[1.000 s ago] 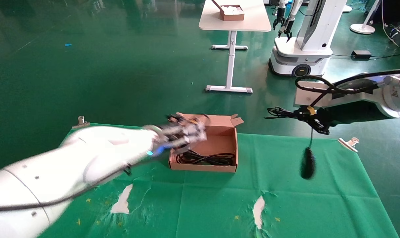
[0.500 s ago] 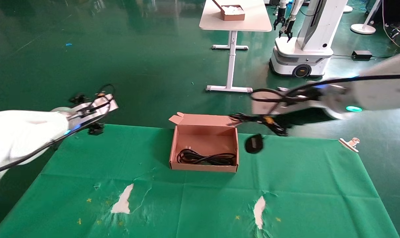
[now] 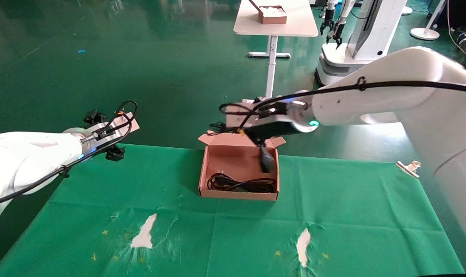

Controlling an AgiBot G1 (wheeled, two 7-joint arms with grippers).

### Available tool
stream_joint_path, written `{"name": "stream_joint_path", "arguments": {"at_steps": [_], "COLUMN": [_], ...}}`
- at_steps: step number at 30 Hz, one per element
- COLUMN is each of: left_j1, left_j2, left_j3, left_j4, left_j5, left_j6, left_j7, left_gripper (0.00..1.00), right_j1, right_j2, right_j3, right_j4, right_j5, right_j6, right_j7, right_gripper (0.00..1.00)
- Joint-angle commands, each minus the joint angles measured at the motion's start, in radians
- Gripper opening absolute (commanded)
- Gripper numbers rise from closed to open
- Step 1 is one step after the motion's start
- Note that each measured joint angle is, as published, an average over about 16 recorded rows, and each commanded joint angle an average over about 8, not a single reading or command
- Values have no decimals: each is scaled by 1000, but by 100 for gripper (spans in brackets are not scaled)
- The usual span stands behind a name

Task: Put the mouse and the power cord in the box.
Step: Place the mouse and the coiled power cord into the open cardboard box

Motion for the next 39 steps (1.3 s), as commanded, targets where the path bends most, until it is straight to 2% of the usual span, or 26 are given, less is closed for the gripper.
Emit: {"name": "stream_joint_path", "arguments": {"at_steps": [1, 6, 12, 13, 20, 21, 39], "left_j1": [0, 0, 0, 0, -1, -1, 0], "left_j2": [0, 1, 1, 2, 1, 1, 2], "left_j3": [0, -1, -1, -2, -2, -2, -2], "left_j4": [1, 2, 4, 4, 7, 7, 6], "left_j5": [-1, -3, -5, -5, -6, -6, -6], "left_j6": [0, -1, -1, -1, -2, -3, -2], "left_j7": [1, 4, 6, 7, 9, 9, 9], "left_gripper": [100, 100, 100, 100, 100, 100, 100], "right_j1": [-4, -21, -37, -39, -49, -50, -48], "right_j2": [-15, -17, -16, -16, -18, -18, -16], "right_j3": [-18, -127, -264, -285, -370, -374, -354], "right_j4": [-16, -4, -30, -37, -71, -72, -63], "right_j5": [45, 113, 129, 127, 121, 122, 119], "right_j6": [15, 67, 147, 161, 231, 235, 219], "right_j7": [-38, -17, 65, 81, 147, 149, 138], "right_gripper": [0, 0, 0, 8, 96, 100, 100]}}
